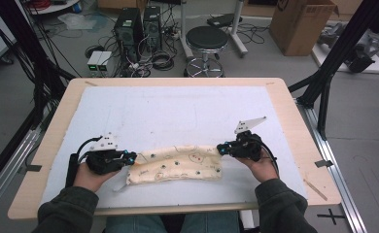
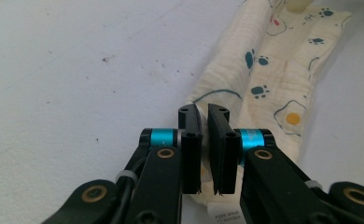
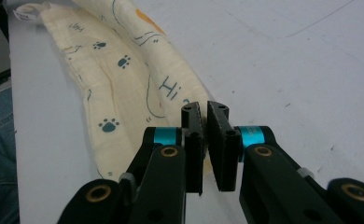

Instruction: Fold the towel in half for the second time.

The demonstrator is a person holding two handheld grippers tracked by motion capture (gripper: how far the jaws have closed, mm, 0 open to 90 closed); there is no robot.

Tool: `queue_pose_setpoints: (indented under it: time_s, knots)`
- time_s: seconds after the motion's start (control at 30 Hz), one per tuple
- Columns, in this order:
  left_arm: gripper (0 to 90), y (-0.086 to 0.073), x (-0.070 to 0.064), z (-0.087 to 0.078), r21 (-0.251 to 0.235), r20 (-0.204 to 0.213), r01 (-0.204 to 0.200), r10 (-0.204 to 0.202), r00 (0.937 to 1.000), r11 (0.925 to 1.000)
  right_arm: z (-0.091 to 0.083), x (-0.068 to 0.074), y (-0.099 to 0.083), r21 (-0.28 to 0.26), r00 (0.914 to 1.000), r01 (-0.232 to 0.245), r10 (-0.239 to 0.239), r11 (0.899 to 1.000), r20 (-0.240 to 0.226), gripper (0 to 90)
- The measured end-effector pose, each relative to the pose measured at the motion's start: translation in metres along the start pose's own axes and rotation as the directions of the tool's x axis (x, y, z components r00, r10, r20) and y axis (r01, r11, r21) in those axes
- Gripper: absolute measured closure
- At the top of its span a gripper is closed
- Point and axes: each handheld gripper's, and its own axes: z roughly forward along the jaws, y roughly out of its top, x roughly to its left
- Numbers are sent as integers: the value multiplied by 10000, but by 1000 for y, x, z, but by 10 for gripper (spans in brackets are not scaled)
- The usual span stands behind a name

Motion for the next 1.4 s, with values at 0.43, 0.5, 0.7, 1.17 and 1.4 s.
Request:
queue_pose_setpoints:
  time_s: [0.43, 0.5, 0.7, 1.17, 1.4]
  knots:
    - [833, -11, -6, -2, 129, 143, -104, 102, 9998, 9999, -4, 12, -5, -102, 9992, 374, -375, 9992, -107, 839]
    - [832, -12, -8, -3, 148, 191, -127, 124, 9997, 9998, -4, 15, -6, -141, 9989, 442, -444, 9989, -153, 838]
    - [829, -16, -12, -6, 51, 208, -209, 208, 9996, 9998, -3, 23, -10, -97, 9978, 597, -599, 9982, -266, 838]
    - [827, -27, -16, -7, 259, 184, -290, 285, 9994, 9992, -3, 32, -25, 198, 9966, 658, -647, 9976, -501, 839]
    - [827, -31, -18, -6, 338, 182, -313, 307, 9994, 9989, -2, 37, -33, 375, 9959, 694, -671, 9969, -601, 839]
